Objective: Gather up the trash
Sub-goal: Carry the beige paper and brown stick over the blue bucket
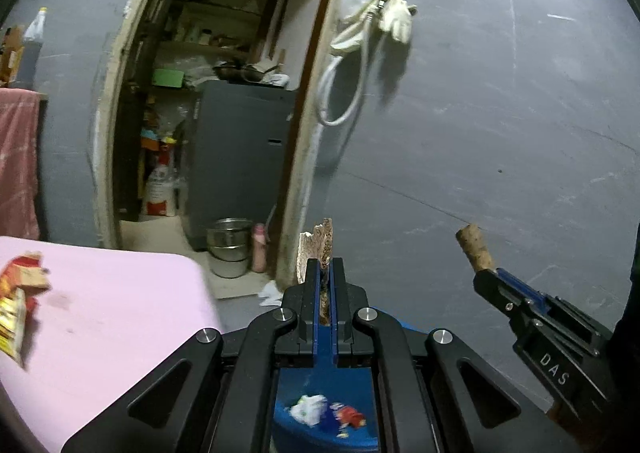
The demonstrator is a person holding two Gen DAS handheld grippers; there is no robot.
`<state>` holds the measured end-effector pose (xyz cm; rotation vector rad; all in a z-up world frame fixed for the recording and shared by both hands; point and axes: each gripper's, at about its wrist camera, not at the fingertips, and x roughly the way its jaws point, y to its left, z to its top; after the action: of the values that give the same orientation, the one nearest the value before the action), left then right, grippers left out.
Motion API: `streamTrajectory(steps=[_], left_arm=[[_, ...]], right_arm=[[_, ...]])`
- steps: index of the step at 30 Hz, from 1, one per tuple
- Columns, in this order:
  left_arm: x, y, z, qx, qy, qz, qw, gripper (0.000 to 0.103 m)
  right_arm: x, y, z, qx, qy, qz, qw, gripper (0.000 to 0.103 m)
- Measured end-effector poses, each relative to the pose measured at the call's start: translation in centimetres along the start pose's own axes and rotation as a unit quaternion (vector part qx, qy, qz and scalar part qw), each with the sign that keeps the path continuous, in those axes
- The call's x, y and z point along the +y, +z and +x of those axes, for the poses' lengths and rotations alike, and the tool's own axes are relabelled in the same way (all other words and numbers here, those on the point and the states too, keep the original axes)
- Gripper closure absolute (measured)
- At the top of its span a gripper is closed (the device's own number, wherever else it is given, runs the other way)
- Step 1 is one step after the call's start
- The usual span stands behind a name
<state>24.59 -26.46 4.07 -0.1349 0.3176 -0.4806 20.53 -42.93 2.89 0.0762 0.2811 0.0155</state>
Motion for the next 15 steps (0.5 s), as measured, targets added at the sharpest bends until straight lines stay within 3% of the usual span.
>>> streamTrajectory(steps=[10,15], left_arm=[[-2.7,-2.5,3.6,0.028,-0.010,0.005,0.9995,0.101],[-3.0,-4.0,5.6,0.068,-0.004,0.013,0.9976,0.101]], right_arm=[[-3.9,-2.3,0.5,0.028,-0.025,0.027,0.999,0.089],[-5.0,-3.9,1.3,0.058,-0.028,0.037,0.997,0.089]])
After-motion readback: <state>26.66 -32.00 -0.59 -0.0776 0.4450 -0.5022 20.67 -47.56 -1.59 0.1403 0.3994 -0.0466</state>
